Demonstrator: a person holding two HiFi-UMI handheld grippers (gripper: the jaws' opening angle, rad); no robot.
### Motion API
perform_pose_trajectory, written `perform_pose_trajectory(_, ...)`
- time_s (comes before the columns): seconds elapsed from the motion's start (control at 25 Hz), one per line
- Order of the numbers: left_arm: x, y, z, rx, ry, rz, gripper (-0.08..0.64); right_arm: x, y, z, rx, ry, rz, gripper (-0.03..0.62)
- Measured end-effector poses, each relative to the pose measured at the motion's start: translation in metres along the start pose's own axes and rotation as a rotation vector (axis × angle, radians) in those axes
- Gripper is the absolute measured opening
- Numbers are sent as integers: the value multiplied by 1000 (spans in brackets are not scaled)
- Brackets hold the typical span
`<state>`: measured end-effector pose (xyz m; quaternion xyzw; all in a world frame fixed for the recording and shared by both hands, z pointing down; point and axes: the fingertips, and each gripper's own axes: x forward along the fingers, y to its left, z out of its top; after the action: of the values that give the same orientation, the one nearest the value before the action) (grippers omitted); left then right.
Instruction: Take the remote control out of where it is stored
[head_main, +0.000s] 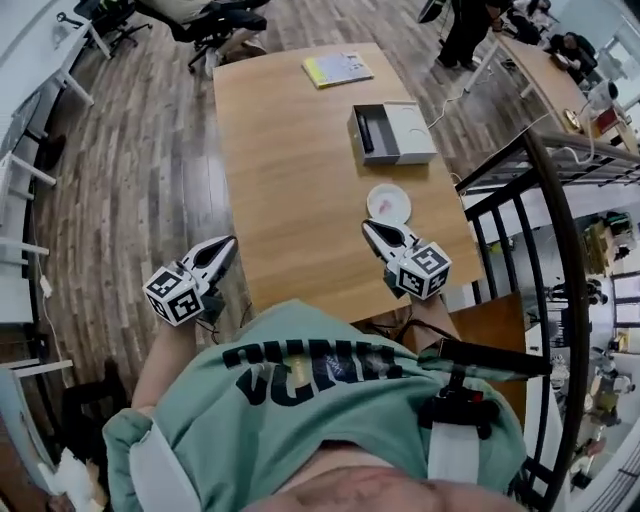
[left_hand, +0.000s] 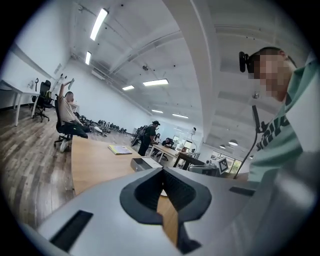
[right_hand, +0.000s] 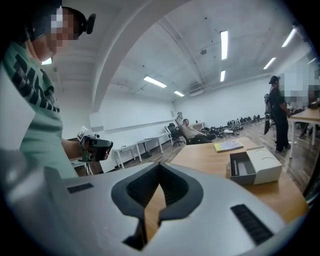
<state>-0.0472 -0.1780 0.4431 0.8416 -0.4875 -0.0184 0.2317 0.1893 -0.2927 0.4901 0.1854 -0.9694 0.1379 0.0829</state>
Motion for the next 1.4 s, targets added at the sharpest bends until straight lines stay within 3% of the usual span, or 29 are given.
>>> perform_pose_trajectory(0.16, 38, -27, -2, 0, 32, -2, -5, -19, -39, -13, 58, 0, 9, 5)
perform_pose_trajectory(0.36, 47, -16, -9, -20, 9, -5, -6, -21, -58, -16, 71, 28, -19, 5)
perform_pose_trajectory(0.76, -10, 53, -2, 40, -36, -61, -5, 17, -21, 65, -47, 54, -150, 5)
perform_pose_trajectory(0.92, -8, 68, -3, 68, -19, -67, -5, 18, -24, 65, -51, 67, -177, 5)
perform_pose_trajectory(1.16, 65, 71, 9, 100, -17, -40, -5, 3, -103, 55, -17, 87, -160, 5)
perform_pose_trajectory(1.4, 138, 87, 23, 126, 38, -17, -6, 38, -180, 62, -19, 87, -101, 6)
